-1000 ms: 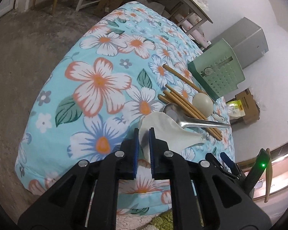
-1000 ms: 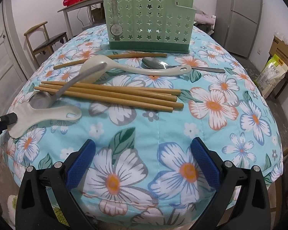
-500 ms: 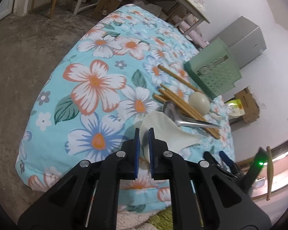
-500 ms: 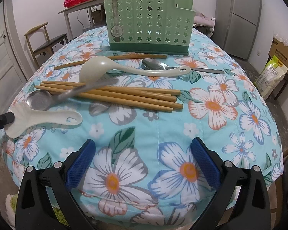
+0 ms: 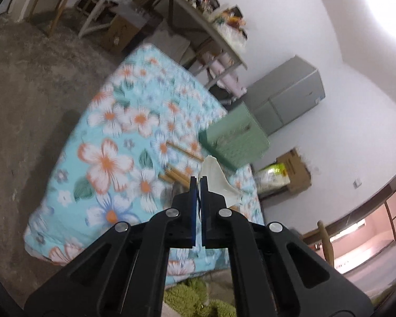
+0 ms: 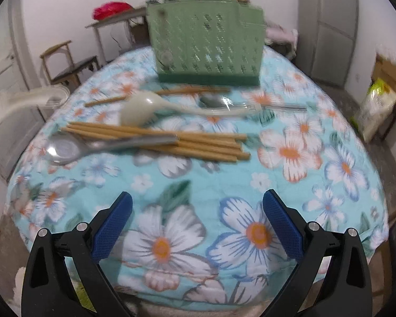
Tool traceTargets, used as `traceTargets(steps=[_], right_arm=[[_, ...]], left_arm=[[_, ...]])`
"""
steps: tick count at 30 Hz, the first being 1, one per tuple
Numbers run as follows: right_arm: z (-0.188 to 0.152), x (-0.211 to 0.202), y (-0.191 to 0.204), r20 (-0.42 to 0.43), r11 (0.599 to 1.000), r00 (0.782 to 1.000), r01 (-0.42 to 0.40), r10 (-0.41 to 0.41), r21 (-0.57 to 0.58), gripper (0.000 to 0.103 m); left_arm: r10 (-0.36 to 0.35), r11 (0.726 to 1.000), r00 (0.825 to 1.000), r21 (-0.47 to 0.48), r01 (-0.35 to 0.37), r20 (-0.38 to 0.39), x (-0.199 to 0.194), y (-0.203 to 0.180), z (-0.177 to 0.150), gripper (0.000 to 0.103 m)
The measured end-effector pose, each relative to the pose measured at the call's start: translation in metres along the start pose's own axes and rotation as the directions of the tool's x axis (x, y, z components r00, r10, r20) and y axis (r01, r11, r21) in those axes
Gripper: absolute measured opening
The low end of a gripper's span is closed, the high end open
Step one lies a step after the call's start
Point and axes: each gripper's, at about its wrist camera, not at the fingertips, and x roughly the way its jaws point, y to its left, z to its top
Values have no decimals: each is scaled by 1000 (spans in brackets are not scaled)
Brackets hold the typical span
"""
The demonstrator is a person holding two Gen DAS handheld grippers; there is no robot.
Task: Organize utensils
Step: 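Lift the rice paddle with the left gripper while the right gripper grasps the metal spoon on the chopsticks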
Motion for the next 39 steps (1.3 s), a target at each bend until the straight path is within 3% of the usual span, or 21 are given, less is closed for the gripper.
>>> traceTargets(steps=[5,11,15,24,33,36,39], right_arm=[[2,-16,56,84,965,994,-49,72,-258,90],[1,-5,125,126,846,989,5,73,-533,71],[2,15,150,109,795,993,26,51,-607,54],[6,34,187,111,725,994,62,21,-686,38],[16,45,193,78,727,997,37,23,-686,10],[21,34,187,69,749,995,-4,67,-663,7],[35,17,171,59,796,989,-76,139,-600,7]], left_arm=[[9,1000,998,-19,-8,64,-13,9,14,1],[29,999,997,-41,-26,78,-12,18,25,1],[44,998,995,-53,-40,85,-12,25,31,1],[96,994,990,-68,-90,100,-12,33,44,1],[140,989,982,-65,-133,128,-12,27,52,1],[158,987,979,-57,-152,127,-10,26,56,1],[165,986,978,-46,-160,127,-6,20,62,1]])
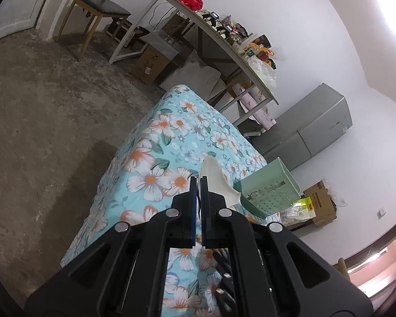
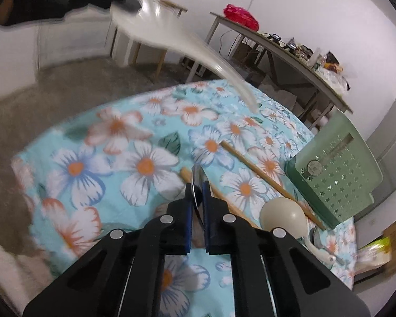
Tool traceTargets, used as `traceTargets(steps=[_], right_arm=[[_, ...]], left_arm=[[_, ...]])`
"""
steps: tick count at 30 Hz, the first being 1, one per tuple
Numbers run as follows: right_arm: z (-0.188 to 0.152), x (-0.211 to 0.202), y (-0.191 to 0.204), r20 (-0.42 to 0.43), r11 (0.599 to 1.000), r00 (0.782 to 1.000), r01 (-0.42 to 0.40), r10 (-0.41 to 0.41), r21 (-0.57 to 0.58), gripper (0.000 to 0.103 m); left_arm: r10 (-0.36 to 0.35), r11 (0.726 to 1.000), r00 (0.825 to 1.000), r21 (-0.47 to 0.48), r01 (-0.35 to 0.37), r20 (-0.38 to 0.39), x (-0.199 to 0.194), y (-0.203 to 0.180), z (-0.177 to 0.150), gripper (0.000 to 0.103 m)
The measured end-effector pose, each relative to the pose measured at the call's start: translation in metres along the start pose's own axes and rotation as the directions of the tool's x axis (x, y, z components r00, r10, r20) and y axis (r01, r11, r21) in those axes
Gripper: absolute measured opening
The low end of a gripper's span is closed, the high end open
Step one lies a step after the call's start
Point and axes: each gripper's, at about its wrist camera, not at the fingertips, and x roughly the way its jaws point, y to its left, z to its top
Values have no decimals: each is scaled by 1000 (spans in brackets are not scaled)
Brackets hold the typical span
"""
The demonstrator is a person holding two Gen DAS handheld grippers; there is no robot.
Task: Organize utensils
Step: 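Lift the rice paddle with the left gripper while the right gripper grasps the metal spoon on the chopsticks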
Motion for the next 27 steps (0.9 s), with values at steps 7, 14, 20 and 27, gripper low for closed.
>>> traceTargets(steps=[7,14,20,27], right_arm=[[2,-40,-71,115,954,985,-152,126,259,4],[-8,-67,-145,246,846,955,-267,167,462,4],[-19,-84,-191,348,761,920,-356,182,543,4],[-31,-96,-208,392,749,907,-365,152,553,4]], left_arm=[[-34,996,999,83,31,34,7,-39,12,1],[-94,982,994,169,84,53,15,-87,19,1],[-144,961,988,246,125,60,26,-130,27,1],[-70,910,995,414,34,73,51,-184,24,1]])
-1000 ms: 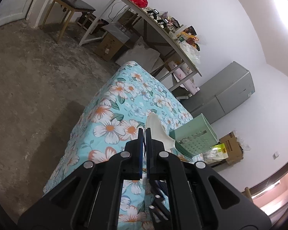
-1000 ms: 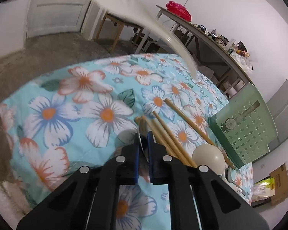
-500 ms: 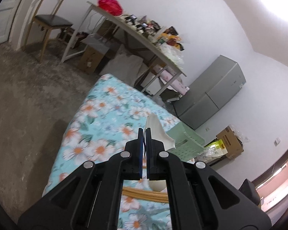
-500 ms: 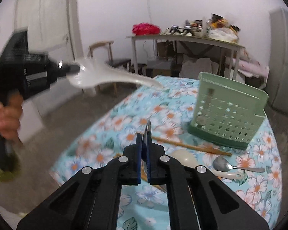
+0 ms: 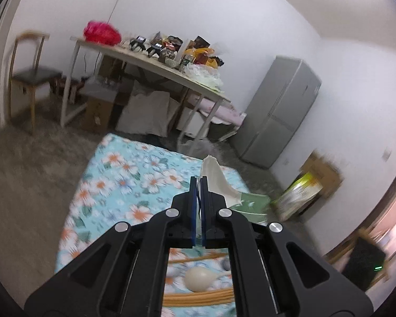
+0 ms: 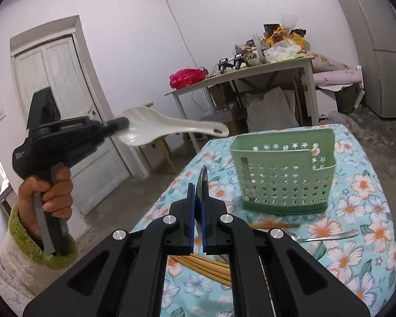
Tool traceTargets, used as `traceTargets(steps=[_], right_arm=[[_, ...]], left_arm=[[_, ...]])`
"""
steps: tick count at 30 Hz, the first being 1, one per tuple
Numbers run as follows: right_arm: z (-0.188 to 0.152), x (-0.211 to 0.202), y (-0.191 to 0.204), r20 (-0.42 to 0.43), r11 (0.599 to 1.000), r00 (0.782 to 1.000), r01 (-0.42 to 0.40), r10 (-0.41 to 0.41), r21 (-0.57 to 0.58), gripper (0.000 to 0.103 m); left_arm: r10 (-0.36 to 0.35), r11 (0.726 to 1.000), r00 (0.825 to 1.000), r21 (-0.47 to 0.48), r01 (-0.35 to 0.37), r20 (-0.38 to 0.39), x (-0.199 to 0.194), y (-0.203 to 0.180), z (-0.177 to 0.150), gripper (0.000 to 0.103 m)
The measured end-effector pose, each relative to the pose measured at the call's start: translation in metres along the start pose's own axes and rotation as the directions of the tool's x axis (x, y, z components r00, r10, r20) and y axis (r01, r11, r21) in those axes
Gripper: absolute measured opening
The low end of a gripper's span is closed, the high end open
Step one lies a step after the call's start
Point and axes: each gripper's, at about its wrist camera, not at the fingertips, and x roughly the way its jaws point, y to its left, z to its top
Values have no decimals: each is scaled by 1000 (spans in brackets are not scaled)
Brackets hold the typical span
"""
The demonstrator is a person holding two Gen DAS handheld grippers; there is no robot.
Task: Organize utensils
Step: 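Lift the rice paddle with the left gripper while the right gripper grasps the metal spoon on the chopsticks, then lower the paddle into the green caddy and open the left gripper while the right gripper carries the spoon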
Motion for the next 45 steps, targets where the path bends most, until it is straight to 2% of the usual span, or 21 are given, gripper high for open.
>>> traceTargets(steps=[3,5,9,12,17,20,22,23,24,26,27,29,30,31,34,37,40,45], right_arm=[[-1,-3,-8,4,1000,1000,-1,1,15,4],[0,-2,-14,1,1000,1000,-2,2,26,4],[0,5,-20,-13,999,1000,5,-4,33,4],[2,8,-25,-18,999,1000,8,-8,42,4],[4,13,-35,-25,998,1000,15,-14,61,4],[4,14,-38,-29,997,999,23,-21,68,4],[5,13,-40,-26,997,999,32,-30,71,4],[7,11,-42,-22,996,999,39,-38,75,4],[7,11,-44,-20,996,999,43,-42,79,4],[10,8,-51,-10,994,998,56,-55,91,4],[12,6,-53,-7,994,998,61,-61,96,4],[16,2,-60,4,991,997,77,-77,106,4],[19,0,-63,8,990,996,84,-85,110,4],[21,-3,-67,14,989,996,89,-91,115,4],[35,-12,-79,41,988,996,77,-83,133,4],[53,-21,-85,85,990,994,57,-68,132,4],[80,-35,-91,163,994,986,15,-33,110,4],[121,-45,-101,258,995,965,-66,44,74,4]], left_arm=[[42,993,999,114,-42,6,11,-23,6,1],[82,976,996,202,-84,18,22,-41,11,1],[141,938,990,315,-143,30,38,-61,17,1],[173,896,985,412,-166,20,52,-78,17,1],[249,797,968,569,-204,-1,84,-106,13,1],[295,727,955,659,-195,-43,111,-119,7,1],[320,689,945,700,-186,-64,127,-127,2,1],[325,682,941,712,-165,-93,134,-130,-1,3],[327,684,938,714,-149,-117,139,-131,-4,6],[307,715,934,692,-101,-181,152,-130,-5,8],[295,737,933,671,-85,-206,156,-127,-3,16],[233,800,943,598,-48,-237,158,-119,2,27],[205,821,949,570,-33,-240,157,-116,3,32],[166,849,956,529,-14,-240,154,-113,5,34],[95,901,970,433,12,-224,144,-100,11,38],[53,940,978,340,20,-202,131,-84,12,39],[12,966,984,257,34,-179,115,-66,11,42],[20,981,992,193,4,-125,86,-35,-5,54]])
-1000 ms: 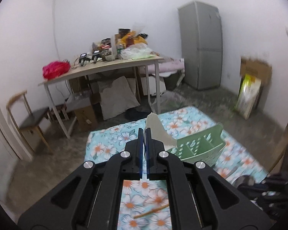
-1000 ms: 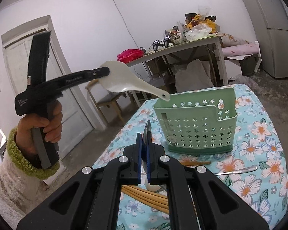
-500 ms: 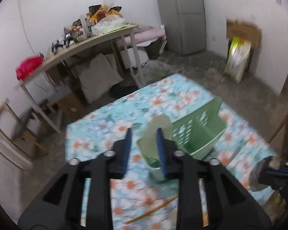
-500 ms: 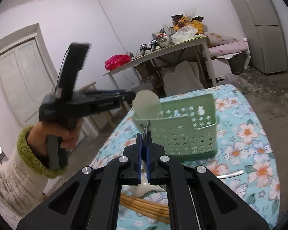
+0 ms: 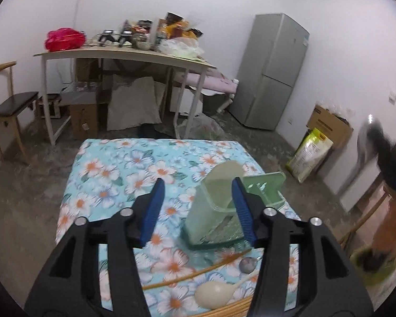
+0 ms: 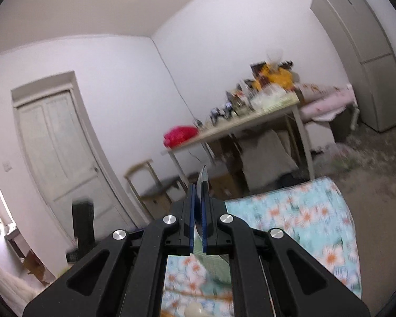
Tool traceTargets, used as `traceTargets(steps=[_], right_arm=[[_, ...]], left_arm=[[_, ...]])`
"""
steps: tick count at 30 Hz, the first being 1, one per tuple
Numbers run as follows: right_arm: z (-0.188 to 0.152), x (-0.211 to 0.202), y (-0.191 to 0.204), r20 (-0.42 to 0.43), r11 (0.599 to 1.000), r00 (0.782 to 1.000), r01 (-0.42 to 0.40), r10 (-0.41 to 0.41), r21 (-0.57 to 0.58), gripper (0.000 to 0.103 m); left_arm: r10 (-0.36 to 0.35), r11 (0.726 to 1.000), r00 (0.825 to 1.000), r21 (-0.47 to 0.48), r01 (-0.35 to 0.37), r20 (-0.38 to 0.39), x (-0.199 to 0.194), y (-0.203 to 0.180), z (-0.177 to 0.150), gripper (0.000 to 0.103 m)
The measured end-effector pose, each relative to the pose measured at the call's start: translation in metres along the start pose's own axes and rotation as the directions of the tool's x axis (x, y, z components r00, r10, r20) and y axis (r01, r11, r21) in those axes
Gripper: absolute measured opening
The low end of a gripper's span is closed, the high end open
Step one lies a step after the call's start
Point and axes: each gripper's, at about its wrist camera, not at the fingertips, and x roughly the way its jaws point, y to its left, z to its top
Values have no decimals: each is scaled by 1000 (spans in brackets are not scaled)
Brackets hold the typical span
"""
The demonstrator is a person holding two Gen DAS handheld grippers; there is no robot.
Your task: Organize utensils
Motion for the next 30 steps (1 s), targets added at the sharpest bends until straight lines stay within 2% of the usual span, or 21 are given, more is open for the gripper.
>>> traceTargets(steps=[4,9,14,18,19,22,26,30], right_arm=[[12,22,-10,13,999,999,-41,41,-7,4],[4,64,-31,2,998,998,-66,66,13,4],[-22,99,-55,-48,1000,998,-26,26,17,4],[-53,118,-69,-158,999,986,48,-46,9,6],[-58,118,-72,-179,998,982,58,-54,18,7],[-63,104,-72,-172,996,982,87,-82,21,8],[-58,82,-69,-130,992,985,123,-117,32,32],[-54,61,-63,-90,988,985,150,-146,40,37]], left_arm=[[20,999,1000,-45,-20,-16,-11,18,-26,59],[67,994,997,-85,-71,-49,-18,36,-57,63],[94,990,993,-101,-101,-70,-24,46,-77,65],[102,989,991,-96,-111,-88,-24,49,-85,66],[101,989,991,-95,-110,-92,-23,49,-86,67],[92,990,990,-96,-102,-102,-20,50,-89,67],[73,991,990,-106,-86,-118,-14,52,-93,68],[70,990,990,-113,-84,-123,-13,52,-96,69]])
